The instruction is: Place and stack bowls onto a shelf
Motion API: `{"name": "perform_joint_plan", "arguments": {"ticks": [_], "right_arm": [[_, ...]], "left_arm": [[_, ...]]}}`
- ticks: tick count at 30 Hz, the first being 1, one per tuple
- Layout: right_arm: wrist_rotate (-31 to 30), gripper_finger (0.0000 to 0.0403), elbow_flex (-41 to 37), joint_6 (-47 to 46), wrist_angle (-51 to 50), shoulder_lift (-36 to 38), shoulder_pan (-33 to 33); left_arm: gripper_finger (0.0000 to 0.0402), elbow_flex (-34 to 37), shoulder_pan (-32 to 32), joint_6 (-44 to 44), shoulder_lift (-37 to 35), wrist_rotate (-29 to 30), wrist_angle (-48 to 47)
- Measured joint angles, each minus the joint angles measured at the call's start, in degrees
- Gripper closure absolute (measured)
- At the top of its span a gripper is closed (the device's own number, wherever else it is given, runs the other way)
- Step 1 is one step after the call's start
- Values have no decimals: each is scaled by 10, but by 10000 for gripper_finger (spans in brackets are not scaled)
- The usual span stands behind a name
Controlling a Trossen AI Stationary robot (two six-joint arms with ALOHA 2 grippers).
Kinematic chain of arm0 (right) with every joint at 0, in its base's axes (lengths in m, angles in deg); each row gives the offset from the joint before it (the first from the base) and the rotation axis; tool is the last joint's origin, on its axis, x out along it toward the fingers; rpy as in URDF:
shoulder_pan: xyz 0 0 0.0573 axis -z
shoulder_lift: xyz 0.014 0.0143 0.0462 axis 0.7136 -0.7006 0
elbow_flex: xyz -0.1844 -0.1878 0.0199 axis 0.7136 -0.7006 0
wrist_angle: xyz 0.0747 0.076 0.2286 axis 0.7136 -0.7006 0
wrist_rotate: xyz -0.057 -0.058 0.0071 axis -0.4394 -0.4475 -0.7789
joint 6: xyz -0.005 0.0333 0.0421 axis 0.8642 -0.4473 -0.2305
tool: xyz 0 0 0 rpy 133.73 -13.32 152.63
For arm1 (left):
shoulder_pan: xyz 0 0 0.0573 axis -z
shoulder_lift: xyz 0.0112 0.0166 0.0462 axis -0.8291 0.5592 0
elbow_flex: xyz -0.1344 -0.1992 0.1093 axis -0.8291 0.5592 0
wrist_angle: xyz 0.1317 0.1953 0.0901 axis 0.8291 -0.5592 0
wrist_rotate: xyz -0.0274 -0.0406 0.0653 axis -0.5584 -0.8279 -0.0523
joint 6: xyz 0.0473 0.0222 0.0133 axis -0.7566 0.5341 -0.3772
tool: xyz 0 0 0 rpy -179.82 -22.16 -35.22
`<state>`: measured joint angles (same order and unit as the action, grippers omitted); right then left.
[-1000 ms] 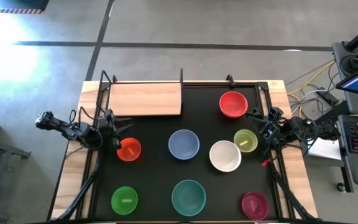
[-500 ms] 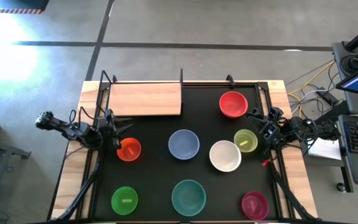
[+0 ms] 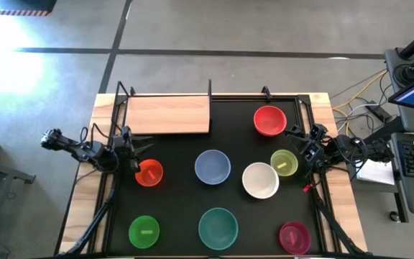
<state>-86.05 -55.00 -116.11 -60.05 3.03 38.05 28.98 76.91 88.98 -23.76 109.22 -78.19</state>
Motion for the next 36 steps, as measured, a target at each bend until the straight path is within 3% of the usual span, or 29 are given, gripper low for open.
{"name": "perform_joint_plan", "arguments": {"ticks": [24,36], "right_arm": [[0,232,0,0,0,0,0],[0,232,0,0,0,0,0]], "left_arm": [[271,-1,-1,60,27,-4,79],[271,-89,-1,56,117,-4,20]]}}
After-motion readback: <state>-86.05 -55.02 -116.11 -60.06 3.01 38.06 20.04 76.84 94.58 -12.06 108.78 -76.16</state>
